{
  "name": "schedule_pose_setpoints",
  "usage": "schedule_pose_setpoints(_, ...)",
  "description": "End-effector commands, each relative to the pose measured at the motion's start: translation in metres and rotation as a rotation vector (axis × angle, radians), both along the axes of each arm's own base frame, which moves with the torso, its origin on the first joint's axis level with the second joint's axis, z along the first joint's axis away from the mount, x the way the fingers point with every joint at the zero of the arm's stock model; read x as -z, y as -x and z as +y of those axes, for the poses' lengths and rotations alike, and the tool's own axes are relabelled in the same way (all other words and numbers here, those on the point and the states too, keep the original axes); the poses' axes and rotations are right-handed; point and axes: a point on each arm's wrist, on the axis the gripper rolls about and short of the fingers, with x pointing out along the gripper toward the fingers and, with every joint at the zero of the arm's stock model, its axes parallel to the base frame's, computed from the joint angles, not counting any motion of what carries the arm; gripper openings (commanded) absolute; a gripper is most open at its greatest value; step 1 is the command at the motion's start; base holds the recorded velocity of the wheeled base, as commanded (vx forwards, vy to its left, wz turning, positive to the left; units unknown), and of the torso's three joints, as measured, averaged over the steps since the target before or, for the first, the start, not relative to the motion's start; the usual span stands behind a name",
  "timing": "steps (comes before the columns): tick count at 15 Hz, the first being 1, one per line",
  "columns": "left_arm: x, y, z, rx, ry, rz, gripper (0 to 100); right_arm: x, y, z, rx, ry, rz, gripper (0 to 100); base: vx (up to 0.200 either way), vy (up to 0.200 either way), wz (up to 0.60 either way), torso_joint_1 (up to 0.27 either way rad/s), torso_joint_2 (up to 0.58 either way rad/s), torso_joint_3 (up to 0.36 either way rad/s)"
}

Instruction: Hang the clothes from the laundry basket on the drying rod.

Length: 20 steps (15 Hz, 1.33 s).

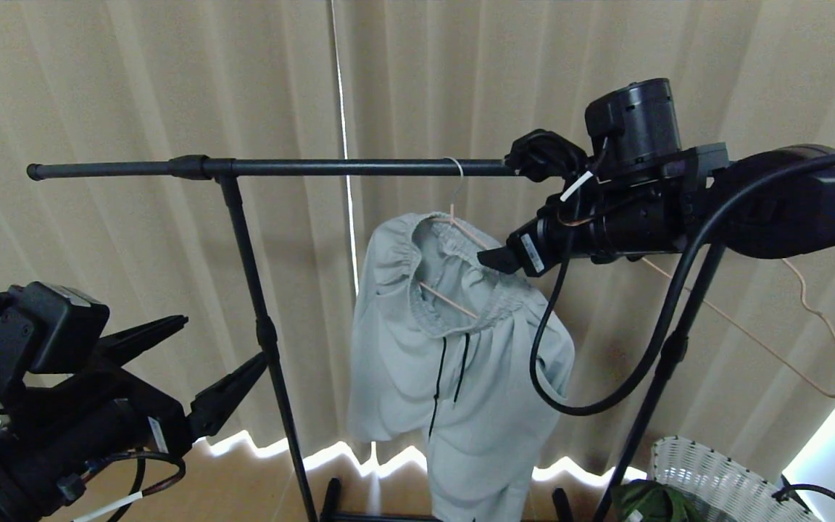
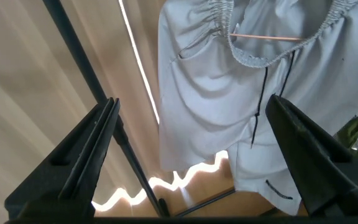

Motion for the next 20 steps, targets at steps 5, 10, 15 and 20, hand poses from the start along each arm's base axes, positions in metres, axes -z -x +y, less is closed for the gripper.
schedule_pose_setpoints(5, -0.002, 0.000, 0.003, -0.018, 0.001, -0.014, 100, -0.022, 0.042, -0.028, 0.127, -0.052, -0.026, 100, 0.000, 0.000, 0.00, 0.000, 0.00, 0.000)
schedule_pose_setpoints(10, 0.009, 0.015, 0.025, -0.126, -0.030, -0.001, 100, -0.017, 0.103, -0.078, 0.235, -0.051, -0.036, 100, 0.000, 0.000, 0.00, 0.000, 0.00, 0.000)
schedule_pose_setpoints(15, 0.021, 0.022, 0.045, -0.258, -0.050, 0.072, 100, -0.001, 0.126, -0.109, 0.319, -0.051, -0.056, 100, 0.000, 0.000, 0.00, 0.000, 0.00, 0.000)
schedule_pose_setpoints(20, 0.028, 0.026, 0.062, -0.376, -0.058, 0.150, 100, 0.029, 0.153, -0.132, 0.425, 0.022, -0.009, 100, 0.000, 0.000, 0.00, 0.000, 0.00, 0.000)
